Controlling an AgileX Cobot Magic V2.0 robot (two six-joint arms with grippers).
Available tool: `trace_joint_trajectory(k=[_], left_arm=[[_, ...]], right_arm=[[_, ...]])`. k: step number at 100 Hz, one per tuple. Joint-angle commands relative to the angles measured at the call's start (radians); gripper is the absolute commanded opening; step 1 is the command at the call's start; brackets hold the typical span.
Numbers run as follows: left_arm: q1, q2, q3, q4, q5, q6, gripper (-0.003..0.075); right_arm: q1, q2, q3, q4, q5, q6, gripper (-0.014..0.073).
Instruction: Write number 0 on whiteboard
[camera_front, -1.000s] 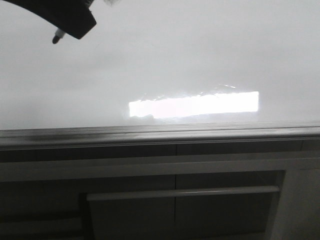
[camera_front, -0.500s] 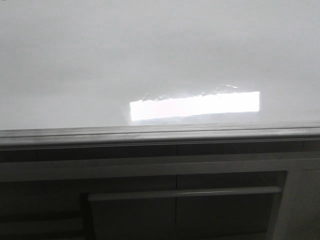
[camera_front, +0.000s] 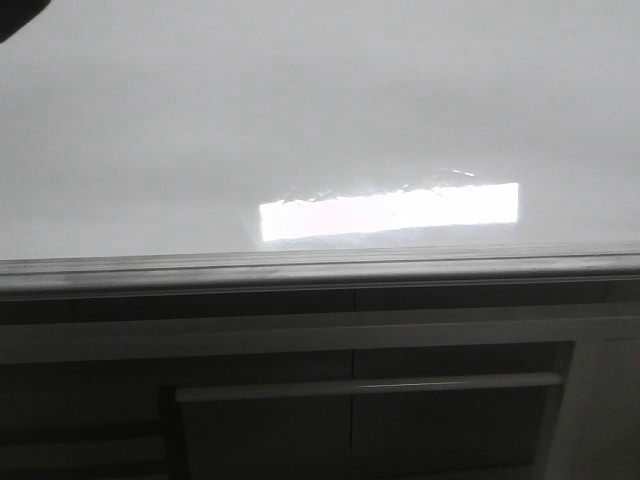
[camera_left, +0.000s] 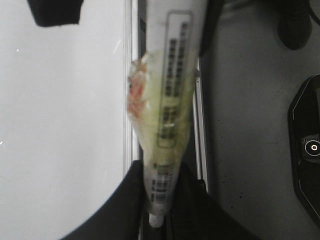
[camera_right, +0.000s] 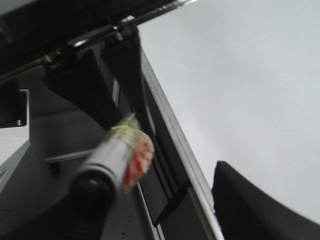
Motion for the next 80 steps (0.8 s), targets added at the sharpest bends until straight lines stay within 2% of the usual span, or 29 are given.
trace_joint_trajectory(k=[1, 19, 49, 80], left_arm=[[-0.010, -0.013, -0.033, 0.012, -0.057, 0.002, -0.0020], [-0.009, -0.013, -0.033, 0.033, -0.057, 0.002, -0.0020], [-0.009, -0.011, -0.033, 0.033, -0.057, 0.002, -0.0020], [-0.009, -0.011, -0.033, 0.033, -0.057, 0.002, -0.0020]], right_arm=[[0.037, -0.010, -0.043, 0.015, -0.088, -0.006, 0.0393], [0.085, -0.010, -0.043, 0.019, -0.088, -0.006, 0.0393], [0.085, 0.014, -0.045, 0.046, -0.136, -0.006, 0.0393], [0.085, 0.113, -0.113, 0.055, -0.110, -0.006, 0.0372]])
